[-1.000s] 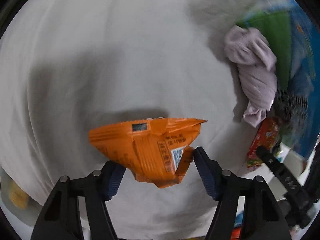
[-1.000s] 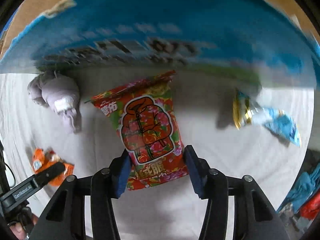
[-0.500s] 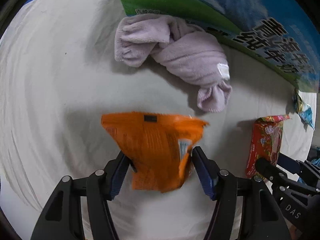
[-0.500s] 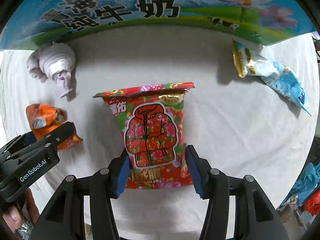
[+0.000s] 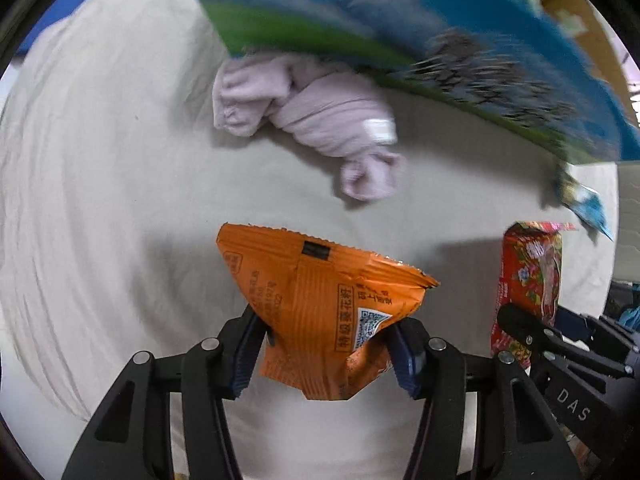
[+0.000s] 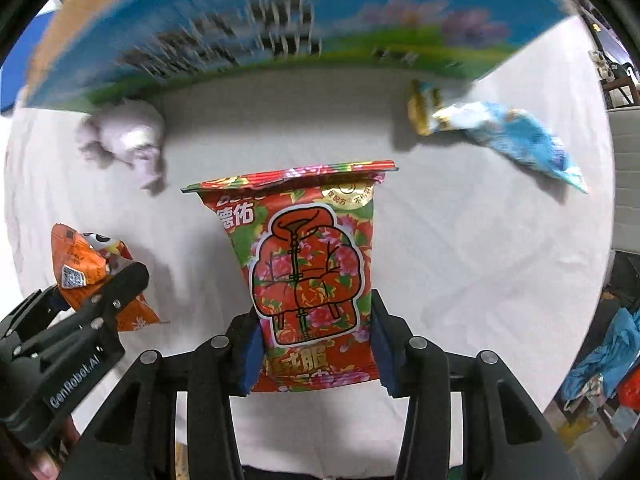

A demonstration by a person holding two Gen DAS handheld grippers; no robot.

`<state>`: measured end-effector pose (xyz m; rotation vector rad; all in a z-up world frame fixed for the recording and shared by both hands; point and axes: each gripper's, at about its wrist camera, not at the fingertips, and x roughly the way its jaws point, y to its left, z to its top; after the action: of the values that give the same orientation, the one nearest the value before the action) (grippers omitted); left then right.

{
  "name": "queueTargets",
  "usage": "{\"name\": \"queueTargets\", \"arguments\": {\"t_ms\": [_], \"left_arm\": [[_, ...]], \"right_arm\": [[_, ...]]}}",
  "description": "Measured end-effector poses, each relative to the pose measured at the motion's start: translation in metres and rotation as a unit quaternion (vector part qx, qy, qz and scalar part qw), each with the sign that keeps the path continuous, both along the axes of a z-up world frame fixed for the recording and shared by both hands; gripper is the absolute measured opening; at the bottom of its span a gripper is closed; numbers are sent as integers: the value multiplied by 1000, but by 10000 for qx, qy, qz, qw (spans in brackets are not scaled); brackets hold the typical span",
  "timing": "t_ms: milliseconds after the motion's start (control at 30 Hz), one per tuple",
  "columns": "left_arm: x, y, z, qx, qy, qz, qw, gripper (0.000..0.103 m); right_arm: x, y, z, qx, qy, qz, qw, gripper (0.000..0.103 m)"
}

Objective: Organize soft objects
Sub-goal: 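Carry both bags over the box and open both tools to release them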

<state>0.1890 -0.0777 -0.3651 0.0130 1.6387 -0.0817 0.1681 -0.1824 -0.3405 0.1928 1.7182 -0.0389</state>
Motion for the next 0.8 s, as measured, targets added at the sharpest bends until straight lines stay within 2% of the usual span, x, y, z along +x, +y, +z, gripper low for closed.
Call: {"name": "queueTargets", "arguments": {"t_ms": [200,333,500,600,667,800], "left_arm": [[-14,-30,80,-232,-598,-181,9978,53],[-4,-44,129,-241,-992,-352,9942,53],[15,-31,185,-408,-1465,-446,9874,53],[24,-30,211,-462,-1744,-498,9823,53],[28,-13,220,-507,-1825,-517,9805,53],[55,-14,237,-544,-1975,-603,9769,53]], "right_arm": [[-4,-13,82,46,-662,-8,9978,47],[-5,-21,123,173,-1036,-69,9944,47],[2,-21,173,298,-1484,-115,9884,47],[22,-23,187,371,-1668,-169,9851,47],[29,-26,195,405,-1784,-215,9829,47],[50,-29,208,449,-1910,-247,9802,47]]}}
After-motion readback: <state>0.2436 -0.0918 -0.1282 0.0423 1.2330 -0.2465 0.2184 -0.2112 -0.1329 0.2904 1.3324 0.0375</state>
